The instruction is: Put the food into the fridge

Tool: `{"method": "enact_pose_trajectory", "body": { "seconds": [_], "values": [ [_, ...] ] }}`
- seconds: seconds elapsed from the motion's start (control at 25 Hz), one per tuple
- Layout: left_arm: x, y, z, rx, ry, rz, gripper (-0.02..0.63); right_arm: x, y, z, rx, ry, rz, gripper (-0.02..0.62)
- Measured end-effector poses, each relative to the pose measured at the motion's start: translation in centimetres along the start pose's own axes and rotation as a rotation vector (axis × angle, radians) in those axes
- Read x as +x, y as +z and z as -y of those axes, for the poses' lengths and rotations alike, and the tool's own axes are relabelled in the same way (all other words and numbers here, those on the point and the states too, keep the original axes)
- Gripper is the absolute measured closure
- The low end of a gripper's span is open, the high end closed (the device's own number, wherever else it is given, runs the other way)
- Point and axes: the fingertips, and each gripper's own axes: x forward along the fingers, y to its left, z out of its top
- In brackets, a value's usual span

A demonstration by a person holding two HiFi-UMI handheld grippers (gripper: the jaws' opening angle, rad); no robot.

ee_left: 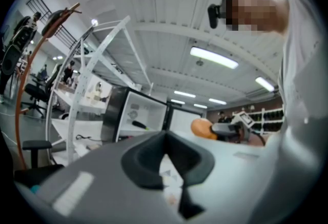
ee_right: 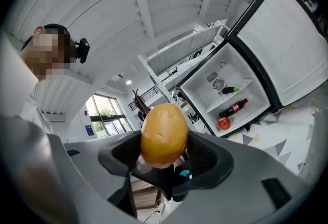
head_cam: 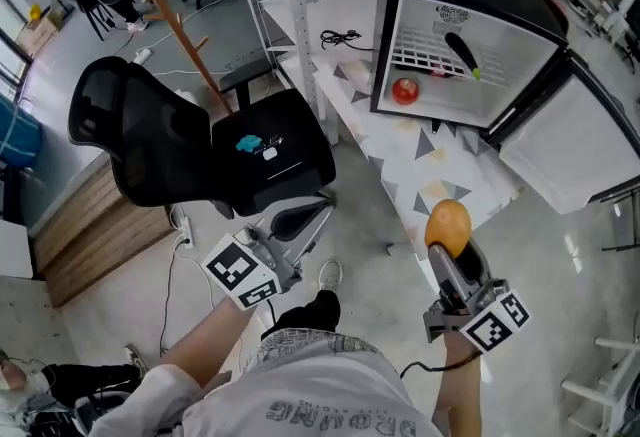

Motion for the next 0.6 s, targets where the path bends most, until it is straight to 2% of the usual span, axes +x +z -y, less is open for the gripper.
{"method": "enact_pose_trajectory", "body": {
  "seconds": [0.32, 0.6],
  "values": [
    [2.4, 1.0, -6.0, -0.009, -0.018, -0.013, 0.598, 6.1, 1.5, 2.2, 0.001, -0.026, -0.005, 0.321],
    [4.4, 1.4, -9.6, -0.013, -0.039, -0.021, 0.598, 9.4, 2.4, 4.0, -0.001, -0.057, -0.006, 0.321]
  ]
}}
